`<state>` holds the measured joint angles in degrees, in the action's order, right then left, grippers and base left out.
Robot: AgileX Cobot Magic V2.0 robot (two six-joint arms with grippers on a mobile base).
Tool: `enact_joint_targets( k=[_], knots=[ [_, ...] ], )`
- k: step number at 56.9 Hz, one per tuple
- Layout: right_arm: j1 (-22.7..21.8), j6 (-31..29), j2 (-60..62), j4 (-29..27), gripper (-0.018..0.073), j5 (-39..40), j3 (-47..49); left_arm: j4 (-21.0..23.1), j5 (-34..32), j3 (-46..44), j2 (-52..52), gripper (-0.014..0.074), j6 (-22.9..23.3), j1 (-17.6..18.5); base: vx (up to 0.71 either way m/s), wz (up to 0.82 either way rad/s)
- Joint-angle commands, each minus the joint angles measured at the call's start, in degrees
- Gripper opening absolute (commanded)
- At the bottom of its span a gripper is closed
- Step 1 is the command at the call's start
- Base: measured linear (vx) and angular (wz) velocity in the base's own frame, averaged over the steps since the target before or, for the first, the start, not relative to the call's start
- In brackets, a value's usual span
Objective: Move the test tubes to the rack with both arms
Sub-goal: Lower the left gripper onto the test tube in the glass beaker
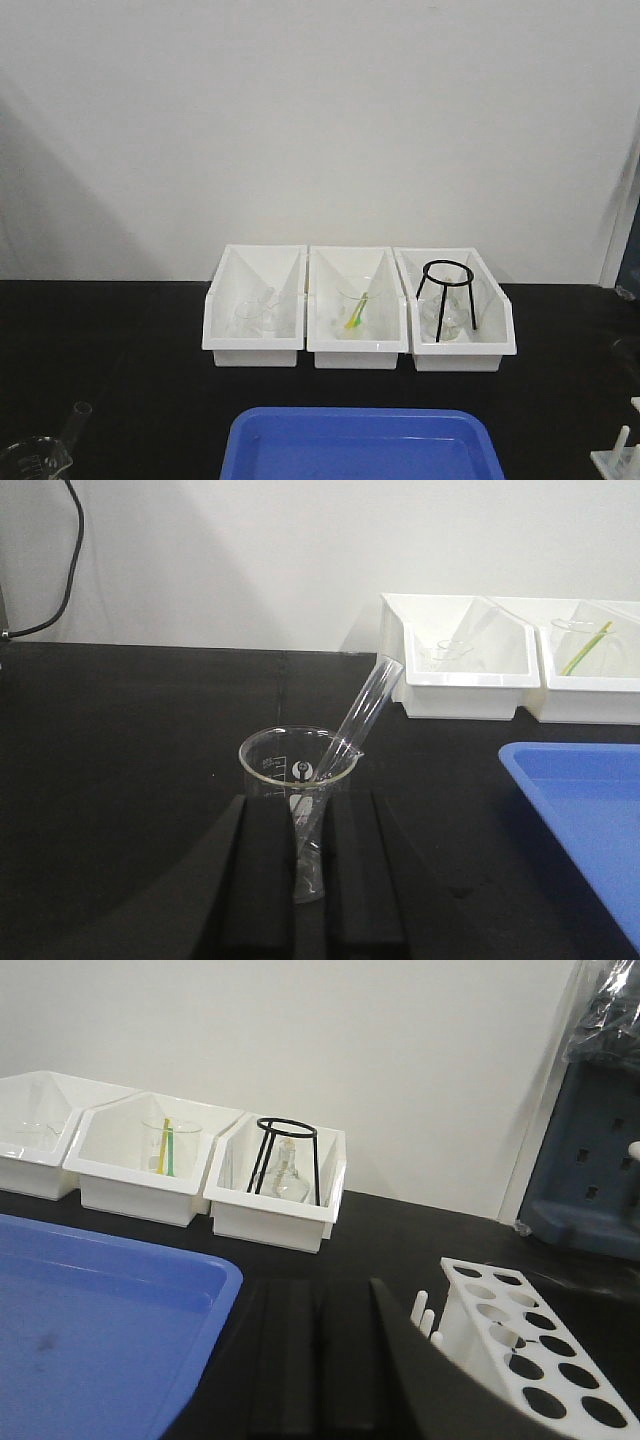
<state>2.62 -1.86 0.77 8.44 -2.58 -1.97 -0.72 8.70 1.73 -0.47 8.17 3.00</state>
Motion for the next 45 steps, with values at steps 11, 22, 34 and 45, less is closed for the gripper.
enact_joint_targets(
  k=[11,22,34,45],
  knots=[
    [0.0,0.8,-0.9,-1.1,-0.0008,12.3,0.7,0.3,-11.1,0.7,-1.2,0.0241,0.1,0.3,0.0,0.0],
    [0.0,1.9,-2.4,-3.2,-0.0008,7.7,10.4,0.3,-12.7,-7.8,-0.3,0.0241,-0.1,0.4,0.0,0.0],
    [0.0,1.9,-13.1,-3.2,-0.0008,5.0,26.7,0.2,-10.6,-24.1,11.1,0.0241,-0.7,0.4,0.0,0.0],
    [0.0,1.9,-26.3,-3.2,-0.0008,5.0,36.2,0.2,-9.1,-35.9,27.9,0.0241,-7.6,0.4,0.0,0.0]
  ],
)
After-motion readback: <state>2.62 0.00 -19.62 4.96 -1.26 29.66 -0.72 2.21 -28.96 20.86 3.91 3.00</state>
